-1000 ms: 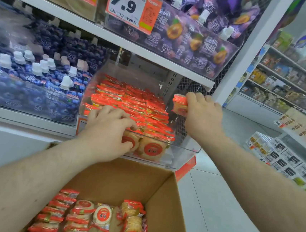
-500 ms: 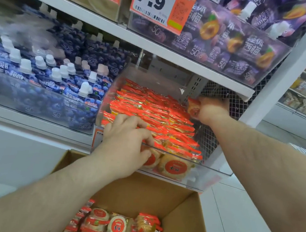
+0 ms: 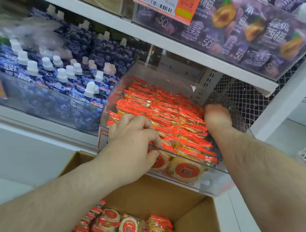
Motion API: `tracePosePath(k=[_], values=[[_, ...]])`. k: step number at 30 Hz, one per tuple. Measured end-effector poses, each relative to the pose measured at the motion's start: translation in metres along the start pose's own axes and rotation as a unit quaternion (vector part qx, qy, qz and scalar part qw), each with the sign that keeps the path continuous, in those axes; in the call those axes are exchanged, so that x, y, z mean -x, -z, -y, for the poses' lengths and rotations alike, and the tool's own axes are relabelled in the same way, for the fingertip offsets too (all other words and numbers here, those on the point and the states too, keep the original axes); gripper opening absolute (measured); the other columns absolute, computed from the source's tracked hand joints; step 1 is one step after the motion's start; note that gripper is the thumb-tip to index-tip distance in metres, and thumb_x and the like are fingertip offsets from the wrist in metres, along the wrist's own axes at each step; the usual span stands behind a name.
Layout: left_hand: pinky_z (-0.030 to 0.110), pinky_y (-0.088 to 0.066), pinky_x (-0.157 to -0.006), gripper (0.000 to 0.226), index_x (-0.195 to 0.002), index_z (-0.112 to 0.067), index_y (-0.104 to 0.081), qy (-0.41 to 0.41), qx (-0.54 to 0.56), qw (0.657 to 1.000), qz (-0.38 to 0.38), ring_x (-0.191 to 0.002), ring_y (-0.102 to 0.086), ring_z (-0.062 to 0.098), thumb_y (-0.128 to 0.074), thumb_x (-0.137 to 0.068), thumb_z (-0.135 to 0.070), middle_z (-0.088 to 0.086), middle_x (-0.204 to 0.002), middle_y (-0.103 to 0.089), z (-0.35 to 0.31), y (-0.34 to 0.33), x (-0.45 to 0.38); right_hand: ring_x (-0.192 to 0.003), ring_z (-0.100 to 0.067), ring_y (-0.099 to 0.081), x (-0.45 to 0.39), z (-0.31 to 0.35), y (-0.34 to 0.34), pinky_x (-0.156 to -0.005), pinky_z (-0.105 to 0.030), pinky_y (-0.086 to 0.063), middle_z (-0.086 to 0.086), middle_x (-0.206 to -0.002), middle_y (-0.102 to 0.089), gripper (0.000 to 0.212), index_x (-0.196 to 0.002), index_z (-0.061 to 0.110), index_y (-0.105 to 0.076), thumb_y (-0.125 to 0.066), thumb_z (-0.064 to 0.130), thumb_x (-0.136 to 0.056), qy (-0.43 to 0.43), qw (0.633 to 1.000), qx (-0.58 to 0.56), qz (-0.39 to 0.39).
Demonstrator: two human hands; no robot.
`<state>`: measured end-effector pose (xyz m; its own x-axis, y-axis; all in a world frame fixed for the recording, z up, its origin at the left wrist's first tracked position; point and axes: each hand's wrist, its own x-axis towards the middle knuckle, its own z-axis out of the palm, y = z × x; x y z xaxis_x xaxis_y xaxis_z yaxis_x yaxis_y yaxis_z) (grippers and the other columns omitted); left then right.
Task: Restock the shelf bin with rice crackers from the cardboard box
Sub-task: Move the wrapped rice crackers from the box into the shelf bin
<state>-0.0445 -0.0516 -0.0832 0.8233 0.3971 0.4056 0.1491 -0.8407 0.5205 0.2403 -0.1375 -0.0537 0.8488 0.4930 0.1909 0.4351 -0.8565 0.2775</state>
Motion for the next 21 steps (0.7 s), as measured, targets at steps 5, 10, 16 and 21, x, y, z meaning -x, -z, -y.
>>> tracePosePath(k=[5, 10, 16, 21], values=[[0.024, -0.011, -0.081, 0.007, -0.088, -0.042, -0.064, -0.003, -0.008, 1.0, -0.008, -0.114, -0.025, 0.007, -0.068, -0.084, -0.036, -0.022, -0.103, -0.04, 0.001, -0.003, -0.001, -0.092, -0.035, -0.065, 0.001, -0.006, 0.007, -0.075, -0.035, -0.051, -0.021, -0.107, -0.066, 0.029, -0.108, -0.002, -0.064, -0.042, -0.008, -0.09, 0.025, 0.999, -0.016, 0.038], [0.026, -0.01, -0.078, 0.014, -0.096, -0.041, -0.066, -0.011, -0.033, 0.999, -0.017, -0.113, -0.029, 0.011, -0.067, -0.085, -0.034, -0.018, -0.099, -0.039, 0.0, -0.003, 0.0, -0.085, -0.027, -0.06, 0.016, -0.01, 0.031, -0.07, -0.032, -0.051, -0.013, -0.099, -0.06, 0.026, -0.112, 0.001, -0.061, -0.047, -0.002, -0.09, 0.048, 0.995, -0.028, 0.08], [0.03, -0.012, -0.076, 0.02, -0.105, -0.04, -0.064, -0.032, -0.063, 0.997, 0.0, -0.115, -0.035, 0.014, -0.064, -0.086, -0.037, -0.016, -0.105, -0.045, -0.001, -0.001, -0.001, -0.093, -0.025, -0.065, 0.084, -0.015, 0.061, -0.084, -0.029, -0.051, -0.006, -0.097, -0.073, 0.022, -0.103, 0.015, -0.072, -0.057, 0.022, -0.089, 0.032, 0.964, -0.255, -0.068], [0.036, -0.021, -0.084, 0.033, -0.103, -0.031, -0.07, -0.111, -0.091, 0.987, -0.069, -0.103, -0.039, 0.022, -0.076, -0.071, -0.028, -0.005, -0.101, -0.055, 0.0, -0.003, 0.007, -0.074, -0.014, -0.062, 0.185, -0.01, 0.058, -0.074, -0.032, -0.051, 0.006, -0.077, -0.068, 0.011, -0.086, 0.019, -0.071, -0.061, 0.023, -0.085, 0.075, 0.904, -0.356, -0.227]])
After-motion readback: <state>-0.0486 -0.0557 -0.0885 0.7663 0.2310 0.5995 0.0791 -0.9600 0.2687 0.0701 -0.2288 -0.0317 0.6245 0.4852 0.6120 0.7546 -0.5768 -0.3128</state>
